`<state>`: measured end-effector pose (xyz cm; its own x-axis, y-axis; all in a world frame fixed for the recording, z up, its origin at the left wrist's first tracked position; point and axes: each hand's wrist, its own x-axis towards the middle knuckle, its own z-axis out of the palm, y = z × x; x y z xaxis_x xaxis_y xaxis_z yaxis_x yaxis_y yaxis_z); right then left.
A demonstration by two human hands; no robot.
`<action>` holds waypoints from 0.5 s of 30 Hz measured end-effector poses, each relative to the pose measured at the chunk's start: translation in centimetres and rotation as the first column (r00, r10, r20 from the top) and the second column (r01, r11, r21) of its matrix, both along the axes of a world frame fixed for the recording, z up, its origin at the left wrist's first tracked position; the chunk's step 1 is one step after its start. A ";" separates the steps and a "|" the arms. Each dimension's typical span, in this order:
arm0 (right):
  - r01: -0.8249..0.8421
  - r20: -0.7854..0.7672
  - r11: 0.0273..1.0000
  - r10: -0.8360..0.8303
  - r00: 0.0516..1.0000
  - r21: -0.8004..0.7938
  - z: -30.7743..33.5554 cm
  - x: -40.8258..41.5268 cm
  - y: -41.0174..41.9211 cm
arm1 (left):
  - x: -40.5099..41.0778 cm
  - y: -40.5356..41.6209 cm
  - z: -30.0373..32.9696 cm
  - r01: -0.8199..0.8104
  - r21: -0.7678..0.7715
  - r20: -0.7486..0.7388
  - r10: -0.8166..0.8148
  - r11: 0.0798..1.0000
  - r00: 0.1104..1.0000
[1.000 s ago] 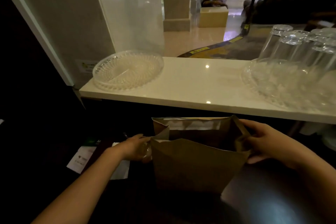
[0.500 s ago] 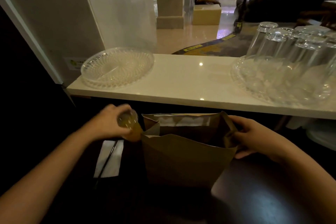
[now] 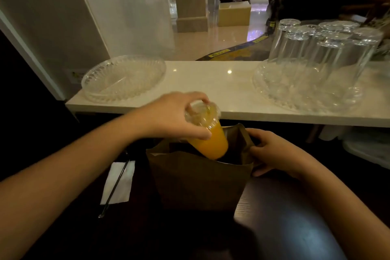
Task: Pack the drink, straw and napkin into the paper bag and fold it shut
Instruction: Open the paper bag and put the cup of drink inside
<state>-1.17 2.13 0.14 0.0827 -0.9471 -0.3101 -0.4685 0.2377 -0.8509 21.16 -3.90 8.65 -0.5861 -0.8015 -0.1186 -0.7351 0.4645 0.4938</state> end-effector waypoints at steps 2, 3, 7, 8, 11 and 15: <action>0.006 -0.013 1.000 -0.006 1.000 0.004 0.1 0.1 0.1 | -1.7 0.0 -1.9 0.031 0.001 0.064 -0.031 1.000 0.997; 0.010 -0.017 1.000 -0.010 1.000 0.005 0.2 0.1 0.2 | -2.1 -0.1 -2.7 0.056 0.001 0.098 -0.056 0.998 0.994; 0.035 -0.011 0.999 -0.035 0.999 -0.002 0.2 -0.3 0.4 | -2.4 -0.5 -4.4 0.090 0.079 0.244 -0.107 0.993 0.964; 0.029 -0.013 1.000 -0.029 1.000 -0.005 0.2 -0.4 0.6 | -2.3 -0.7 -4.5 0.068 0.150 0.269 -0.106 0.986 0.957; -0.008 -0.077 0.998 0.004 0.997 -0.056 0.3 -0.1 1.1 | -1.8 -1.3 -5.0 -0.051 0.445 0.286 -0.088 0.894 0.954; -0.044 -0.161 0.990 0.023 0.987 -0.131 0.5 0.4 1.7 | -2.2 -1.3 -6.7 -0.094 0.527 0.349 -0.114 0.845 0.930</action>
